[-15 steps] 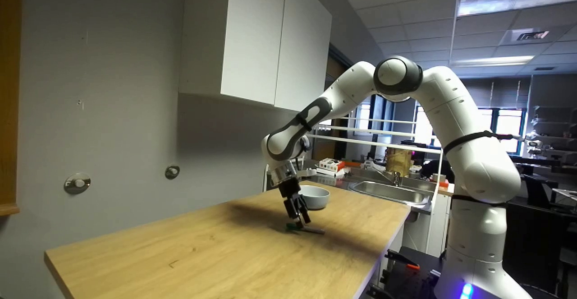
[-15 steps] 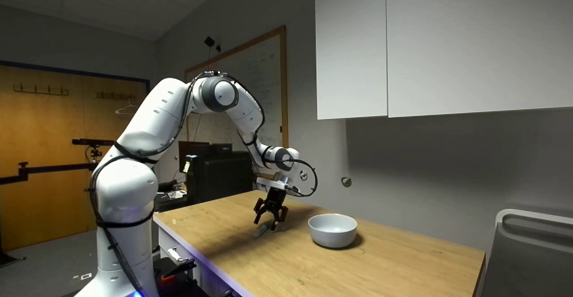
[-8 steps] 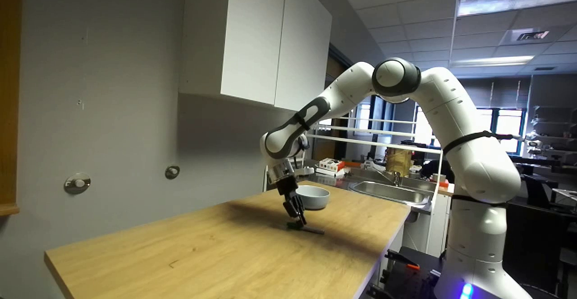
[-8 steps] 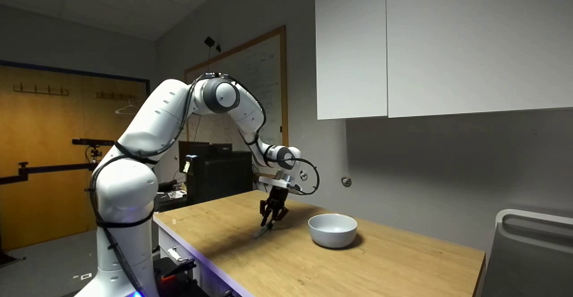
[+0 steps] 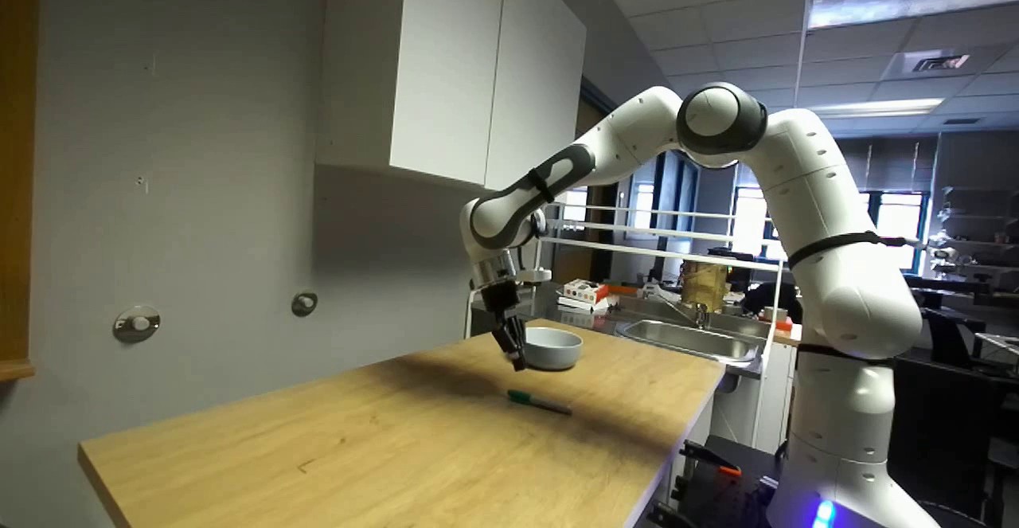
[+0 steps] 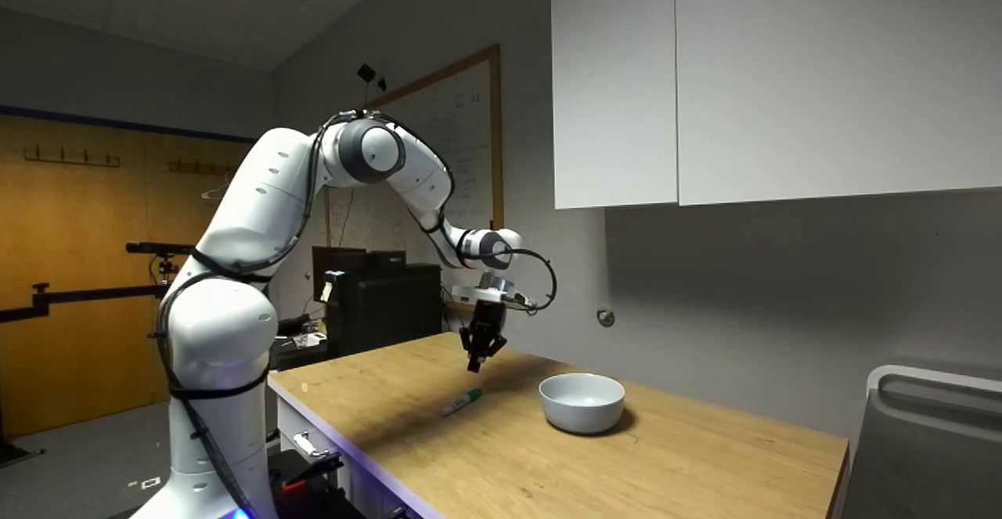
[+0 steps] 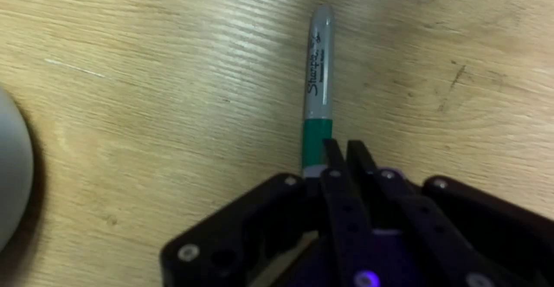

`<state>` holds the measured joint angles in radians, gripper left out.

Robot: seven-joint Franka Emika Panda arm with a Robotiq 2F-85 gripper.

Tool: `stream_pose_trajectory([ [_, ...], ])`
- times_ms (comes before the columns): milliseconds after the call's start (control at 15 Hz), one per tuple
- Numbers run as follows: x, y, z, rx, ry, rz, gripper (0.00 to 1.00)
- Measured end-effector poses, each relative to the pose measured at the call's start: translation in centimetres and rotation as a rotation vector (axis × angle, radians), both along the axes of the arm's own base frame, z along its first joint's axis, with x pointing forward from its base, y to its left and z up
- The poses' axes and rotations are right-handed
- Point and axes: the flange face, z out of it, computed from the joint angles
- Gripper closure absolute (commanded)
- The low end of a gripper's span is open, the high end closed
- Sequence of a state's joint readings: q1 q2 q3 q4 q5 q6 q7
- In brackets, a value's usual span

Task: Put the marker in the bowl

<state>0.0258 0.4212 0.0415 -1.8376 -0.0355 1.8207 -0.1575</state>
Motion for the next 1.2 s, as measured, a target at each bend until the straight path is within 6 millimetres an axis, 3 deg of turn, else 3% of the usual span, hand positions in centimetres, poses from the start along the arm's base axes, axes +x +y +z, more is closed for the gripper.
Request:
stream_pose_trajectory([
  [200, 0.4, 0.7, 0.5, -0.030, -0.044, -0.096, 0.40],
  [533, -0.5, 2.4, -1.2, -0.032, -0.016, -0.313, 0.03],
  [867, -2.7, 2.7, -3.8, -0.012, -0.008, -0.413, 0.00],
  [1200, -5.4, 0.5, -5.6, -0.047, -0.046, -0.440, 0.00],
])
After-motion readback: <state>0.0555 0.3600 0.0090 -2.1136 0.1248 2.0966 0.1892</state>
